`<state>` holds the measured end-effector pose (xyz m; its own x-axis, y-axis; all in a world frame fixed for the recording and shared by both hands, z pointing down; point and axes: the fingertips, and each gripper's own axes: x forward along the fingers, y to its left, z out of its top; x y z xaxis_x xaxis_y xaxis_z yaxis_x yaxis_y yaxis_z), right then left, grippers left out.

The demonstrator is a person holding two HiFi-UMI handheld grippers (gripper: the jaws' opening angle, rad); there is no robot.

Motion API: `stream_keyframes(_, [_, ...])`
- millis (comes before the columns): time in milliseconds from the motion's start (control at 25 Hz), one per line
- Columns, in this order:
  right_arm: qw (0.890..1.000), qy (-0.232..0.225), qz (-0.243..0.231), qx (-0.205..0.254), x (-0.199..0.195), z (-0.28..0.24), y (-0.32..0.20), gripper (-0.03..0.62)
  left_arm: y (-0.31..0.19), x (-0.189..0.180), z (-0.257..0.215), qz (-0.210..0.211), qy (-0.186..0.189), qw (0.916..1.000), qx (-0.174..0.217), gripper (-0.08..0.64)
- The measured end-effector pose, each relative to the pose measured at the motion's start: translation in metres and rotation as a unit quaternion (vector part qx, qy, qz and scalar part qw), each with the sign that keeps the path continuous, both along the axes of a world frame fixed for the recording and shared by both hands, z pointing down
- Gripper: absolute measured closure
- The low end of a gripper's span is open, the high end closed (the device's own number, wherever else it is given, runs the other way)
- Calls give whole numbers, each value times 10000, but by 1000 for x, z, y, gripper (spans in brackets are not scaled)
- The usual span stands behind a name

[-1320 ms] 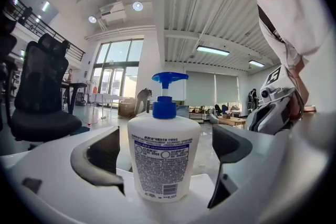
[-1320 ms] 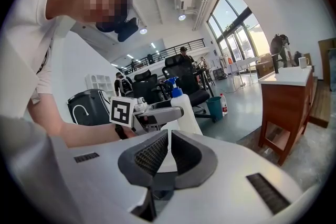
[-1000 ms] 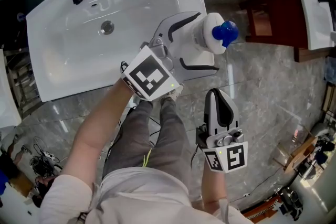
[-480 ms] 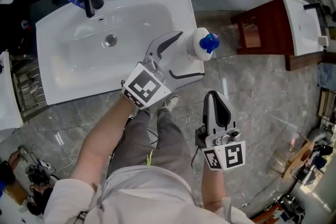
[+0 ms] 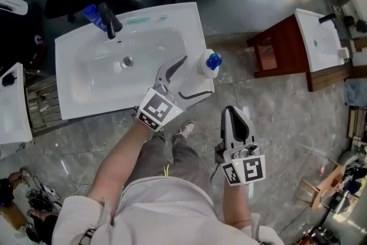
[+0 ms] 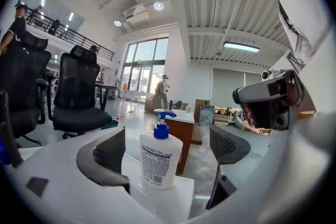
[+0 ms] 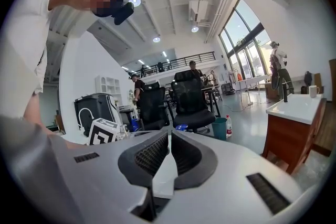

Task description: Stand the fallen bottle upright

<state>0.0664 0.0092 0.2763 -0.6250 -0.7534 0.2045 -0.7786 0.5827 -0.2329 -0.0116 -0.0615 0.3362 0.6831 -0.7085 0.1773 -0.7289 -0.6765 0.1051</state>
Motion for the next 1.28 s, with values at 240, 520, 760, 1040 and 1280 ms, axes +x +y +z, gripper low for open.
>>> stream_keyframes(240, [9996, -31, -19, 276, 13, -36, -3, 546, 12, -3, -20, -238, -247, 9994, -19, 18])
stream_keyframes(520, [9992, -83, -10, 397, 23, -52, -1, 546, 17, -13, -25, -728, -524, 9959, -90, 21])
stream_keyframes(760, [9990, -74, -109, 435, 25, -59, -2, 546, 21, -20, -31, -908, -729, 9931, -172, 25])
stream_keyframes(1040, [9970, -74, -304, 715, 19, -79, -17, 546, 19, -48, -50, -1466, -791, 9860, -97, 107])
stream_keyframes(1280, [9956, -69, -493, 799, 10, -89, -23, 546, 15, -71, -81, -1982, -924, 9757, 163, 366])
